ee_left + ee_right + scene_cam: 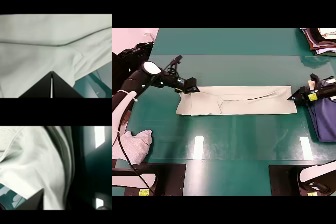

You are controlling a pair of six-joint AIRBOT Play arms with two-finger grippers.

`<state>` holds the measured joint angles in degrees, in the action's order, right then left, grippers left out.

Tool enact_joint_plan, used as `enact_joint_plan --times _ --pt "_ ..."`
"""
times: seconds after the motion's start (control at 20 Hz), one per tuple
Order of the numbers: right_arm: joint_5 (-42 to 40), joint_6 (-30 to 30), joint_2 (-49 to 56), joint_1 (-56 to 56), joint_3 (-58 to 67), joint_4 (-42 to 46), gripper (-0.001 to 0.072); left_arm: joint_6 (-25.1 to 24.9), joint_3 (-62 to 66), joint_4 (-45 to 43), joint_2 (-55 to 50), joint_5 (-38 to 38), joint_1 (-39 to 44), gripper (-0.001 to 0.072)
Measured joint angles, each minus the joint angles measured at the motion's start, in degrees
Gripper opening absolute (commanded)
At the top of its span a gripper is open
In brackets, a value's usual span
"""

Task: Fold the shirts.

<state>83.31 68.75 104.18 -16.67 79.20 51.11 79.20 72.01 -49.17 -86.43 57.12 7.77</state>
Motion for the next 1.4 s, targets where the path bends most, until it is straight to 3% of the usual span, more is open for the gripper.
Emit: enact_joint_plan --times 0.05,0.45,0.75,1.0,1.4 --pt "-0.4 -0.5 0.5 0.8 0.2 -0.1 0.0016 0.0 0.5 0.1 -0.3 -0.9 1.2 0.0027" --pt "0.6 -2.1 -5.5 5.1 4.3 -1.6 0.0018 1.7 15.1 0.3 -11.9 -1.8 12.3 0.0027" --pt "2.3 2.4 -15.1 12.5 13.7 -2.1 0.0017 4.4 26.9 0.3 -23.7 -0.5 19.6 0.0027" --pt "1.6 5.7 -17.5 22.1 23.1 -2.1 0.0018 5.9 29.9 0.2 -27.5 -0.1 21.7 0.0027" --pt "-5.2 5.9 -18.1 36.1 28.2 -2.1 0.0018 6.3 30.7 -3.8 -28.1 0.1 22.0 0.0027"
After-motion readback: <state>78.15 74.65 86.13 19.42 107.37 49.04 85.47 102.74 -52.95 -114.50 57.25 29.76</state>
